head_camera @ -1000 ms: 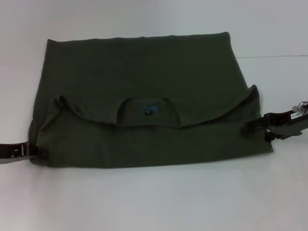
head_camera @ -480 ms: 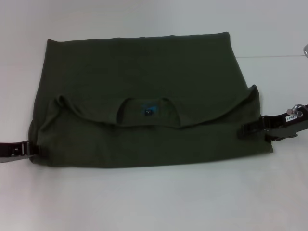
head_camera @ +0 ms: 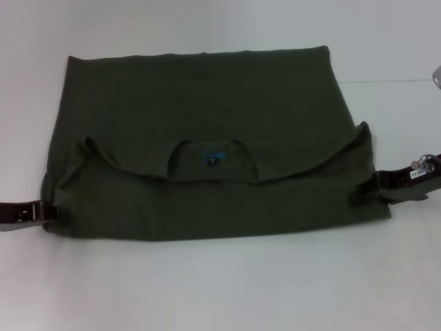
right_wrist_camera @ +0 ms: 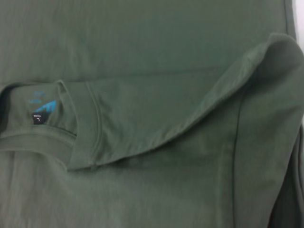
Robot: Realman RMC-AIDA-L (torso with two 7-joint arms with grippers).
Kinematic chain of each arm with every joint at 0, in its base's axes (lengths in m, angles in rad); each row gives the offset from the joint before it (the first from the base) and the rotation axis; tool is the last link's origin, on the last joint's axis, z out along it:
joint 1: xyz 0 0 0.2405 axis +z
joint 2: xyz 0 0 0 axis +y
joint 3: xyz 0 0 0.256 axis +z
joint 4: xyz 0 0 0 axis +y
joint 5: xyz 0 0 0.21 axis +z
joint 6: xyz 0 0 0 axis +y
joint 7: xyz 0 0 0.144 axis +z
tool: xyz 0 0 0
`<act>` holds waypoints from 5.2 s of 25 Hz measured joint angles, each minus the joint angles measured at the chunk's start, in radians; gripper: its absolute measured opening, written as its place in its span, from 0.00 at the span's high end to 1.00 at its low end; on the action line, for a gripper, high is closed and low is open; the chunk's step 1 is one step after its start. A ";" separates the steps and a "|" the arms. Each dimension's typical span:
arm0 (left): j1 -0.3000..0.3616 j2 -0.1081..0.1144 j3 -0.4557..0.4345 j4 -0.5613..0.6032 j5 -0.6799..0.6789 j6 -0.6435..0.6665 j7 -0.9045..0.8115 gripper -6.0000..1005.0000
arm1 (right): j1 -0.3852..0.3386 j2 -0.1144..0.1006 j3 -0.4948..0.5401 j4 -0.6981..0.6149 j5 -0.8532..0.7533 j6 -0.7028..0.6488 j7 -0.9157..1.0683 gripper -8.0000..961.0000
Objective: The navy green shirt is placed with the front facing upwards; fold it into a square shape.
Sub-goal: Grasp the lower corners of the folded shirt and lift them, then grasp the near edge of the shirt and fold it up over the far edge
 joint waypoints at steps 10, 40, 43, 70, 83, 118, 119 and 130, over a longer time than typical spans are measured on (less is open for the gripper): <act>-0.001 0.002 0.000 0.000 0.000 0.000 0.000 0.95 | -0.001 0.000 -0.001 -0.006 -0.008 -0.005 -0.002 0.74; 0.037 0.019 -0.015 0.077 0.063 0.519 -0.013 0.95 | -0.096 -0.019 -0.011 -0.068 -0.009 -0.486 -0.162 0.94; 0.045 0.015 -0.014 0.076 0.074 0.584 -0.002 0.95 | -0.108 -0.014 -0.024 -0.066 -0.009 -0.529 -0.192 0.94; 0.039 0.036 -0.136 0.096 0.181 0.673 0.063 0.95 | -0.142 -0.026 0.059 -0.068 -0.003 -0.589 -0.288 0.94; 0.004 0.076 -0.290 0.082 0.049 0.605 0.062 0.95 | -0.133 -0.069 0.307 -0.052 0.033 -0.474 -0.295 0.94; -0.030 -0.042 -0.284 -0.194 -0.414 -0.172 0.281 0.95 | -0.098 0.076 0.295 0.094 0.512 0.324 -0.454 0.94; -0.032 -0.047 -0.282 -0.197 -0.419 -0.187 0.291 0.95 | -0.095 0.084 0.293 0.095 0.518 0.343 -0.465 0.94; -0.068 -0.095 -0.280 -0.225 -0.474 -0.362 0.396 0.95 | -0.037 0.104 0.282 0.170 0.581 0.511 -0.590 0.94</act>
